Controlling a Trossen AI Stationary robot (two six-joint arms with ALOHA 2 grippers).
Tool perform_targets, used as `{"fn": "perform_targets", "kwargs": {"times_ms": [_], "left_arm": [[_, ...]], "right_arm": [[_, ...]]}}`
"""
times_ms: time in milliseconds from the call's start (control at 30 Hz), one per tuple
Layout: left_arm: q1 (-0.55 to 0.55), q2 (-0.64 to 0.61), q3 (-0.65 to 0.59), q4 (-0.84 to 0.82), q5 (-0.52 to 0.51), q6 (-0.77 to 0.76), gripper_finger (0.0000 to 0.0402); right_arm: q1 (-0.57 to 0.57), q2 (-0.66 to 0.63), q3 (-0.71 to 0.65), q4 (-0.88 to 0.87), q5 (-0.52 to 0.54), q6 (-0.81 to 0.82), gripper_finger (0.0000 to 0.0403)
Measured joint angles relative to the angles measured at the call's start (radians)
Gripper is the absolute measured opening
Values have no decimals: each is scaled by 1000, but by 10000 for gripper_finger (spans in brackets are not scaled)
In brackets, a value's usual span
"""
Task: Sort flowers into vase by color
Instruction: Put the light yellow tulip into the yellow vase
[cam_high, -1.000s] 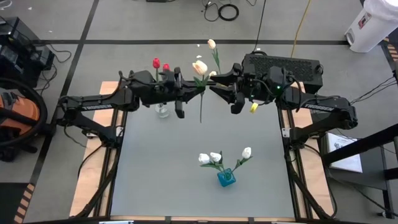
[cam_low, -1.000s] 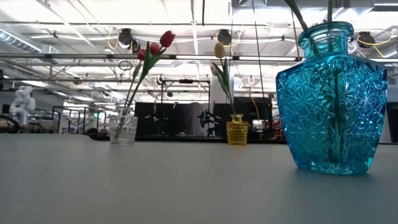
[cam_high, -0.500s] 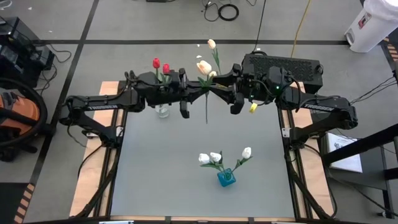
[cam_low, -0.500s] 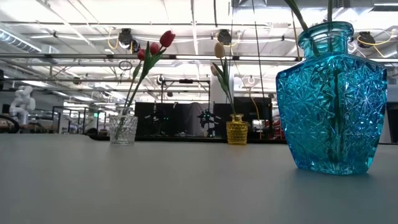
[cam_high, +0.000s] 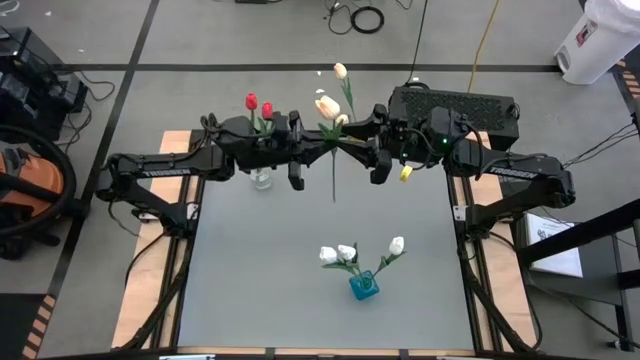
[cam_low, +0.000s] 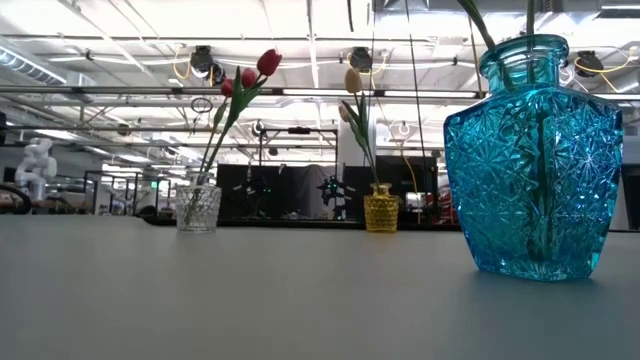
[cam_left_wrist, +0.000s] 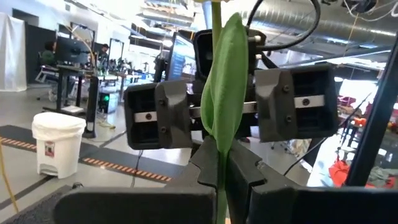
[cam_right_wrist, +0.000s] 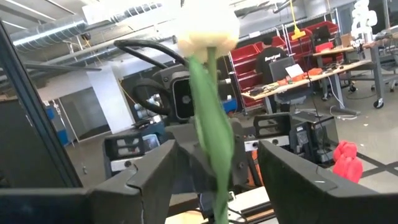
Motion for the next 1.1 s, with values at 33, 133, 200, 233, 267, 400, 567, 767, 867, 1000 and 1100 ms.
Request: {"fn": "perform_targets", "kwargs": {"times_ms": [33, 133, 200, 233, 267, 400, 567, 767, 867, 1000, 1100], "left_arm": [[-1, 1, 0, 0, 1, -1, 8], [-6, 9, 0, -3, 3, -2, 8], [-9, 9, 0, -5, 3, -2, 8], [-9, 11, 0, -1, 3, -3, 8], [-10, 13, 0, 3, 3, -3, 8], [-10, 18, 0, -8, 3, -7, 8], [-10, 17, 0, -2, 2, -7, 8], [-10, 17, 0, -4, 2, -7, 8], [-10, 17, 0, -5, 2, -7, 8], [-10, 17, 0, -6, 2, -7, 8], [-10, 17, 0, -7, 2, -7, 8]], "right_arm": [[0, 0, 0, 0, 0, 2, 217], [0, 0, 0, 0, 0, 10, 217], [0, 0, 0, 0, 0, 33, 217], [0, 0, 0, 0, 0, 38, 217], [0, 0, 0, 0, 0, 42, 217], [0, 0, 0, 0, 12, 47, 217], [0, 0, 0, -8, 34, 58, 217], [0, 0, 0, -26, 30, 89, 217], [0, 0, 0, -26, 28, 100, 217], [6, 0, 0, -26, 26, 100, 212], [14, 1, 0, -25, 18, 102, 203]]}}
